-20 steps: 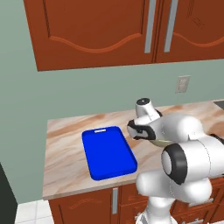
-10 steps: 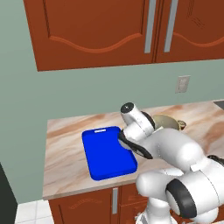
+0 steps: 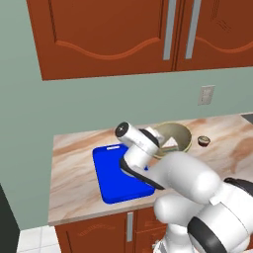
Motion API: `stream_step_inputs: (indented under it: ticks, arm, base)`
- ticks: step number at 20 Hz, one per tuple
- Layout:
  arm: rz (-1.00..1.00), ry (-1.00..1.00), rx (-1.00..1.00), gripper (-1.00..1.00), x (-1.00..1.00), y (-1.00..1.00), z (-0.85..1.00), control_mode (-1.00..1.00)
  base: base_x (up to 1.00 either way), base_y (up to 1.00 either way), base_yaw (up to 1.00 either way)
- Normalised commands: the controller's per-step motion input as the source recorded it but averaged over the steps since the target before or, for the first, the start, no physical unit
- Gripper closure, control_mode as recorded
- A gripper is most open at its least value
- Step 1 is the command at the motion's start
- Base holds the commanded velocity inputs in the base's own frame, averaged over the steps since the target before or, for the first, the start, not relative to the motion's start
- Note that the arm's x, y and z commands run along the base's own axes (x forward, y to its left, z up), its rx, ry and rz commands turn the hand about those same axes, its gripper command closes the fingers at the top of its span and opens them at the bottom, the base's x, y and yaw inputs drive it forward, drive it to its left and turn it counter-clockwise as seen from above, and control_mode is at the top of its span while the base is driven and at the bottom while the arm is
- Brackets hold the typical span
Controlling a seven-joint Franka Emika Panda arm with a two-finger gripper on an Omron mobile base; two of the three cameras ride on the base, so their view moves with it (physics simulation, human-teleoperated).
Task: Place the bowl with cake and the cupcake onto the tray.
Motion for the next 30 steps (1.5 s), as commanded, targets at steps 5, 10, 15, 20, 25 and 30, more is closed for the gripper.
stream_step_inputs:
  ticks: [5, 10, 15, 20, 25, 30]
  arm:
    - [0.15, 0.08, -0.07, 1.0, 0.0, 0.48, 0.23, -1.0]
    - [0.19, 0.16, 0.0, 1.0, 0.01, 0.51, 0.16, -1.0]
    - [0.2, 0.09, 0.01, 1.0, 0.0, 0.46, 0.05, -1.0]
    - [0.17, 0.02, 0.09, 1.0, 0.0, 0.38, -0.09, -1.0]
    - [0.11, 0.0, 0.24, 1.0, 0.04, 0.19, -0.26, -1.0]
    - [0.1, 0.0, 0.15, 1.0, 0.16, 0.18, -0.21, -1.0]
  base:
    - [0.0, 0.0, 0.0]
    - [0.0, 0.0, 0.0]
    - [0.0, 0.0, 0.0]
    - [0.0, 0.0, 0.0]
    - [0.0, 0.0, 0.0]
    - [0.0, 0.0, 0.0]
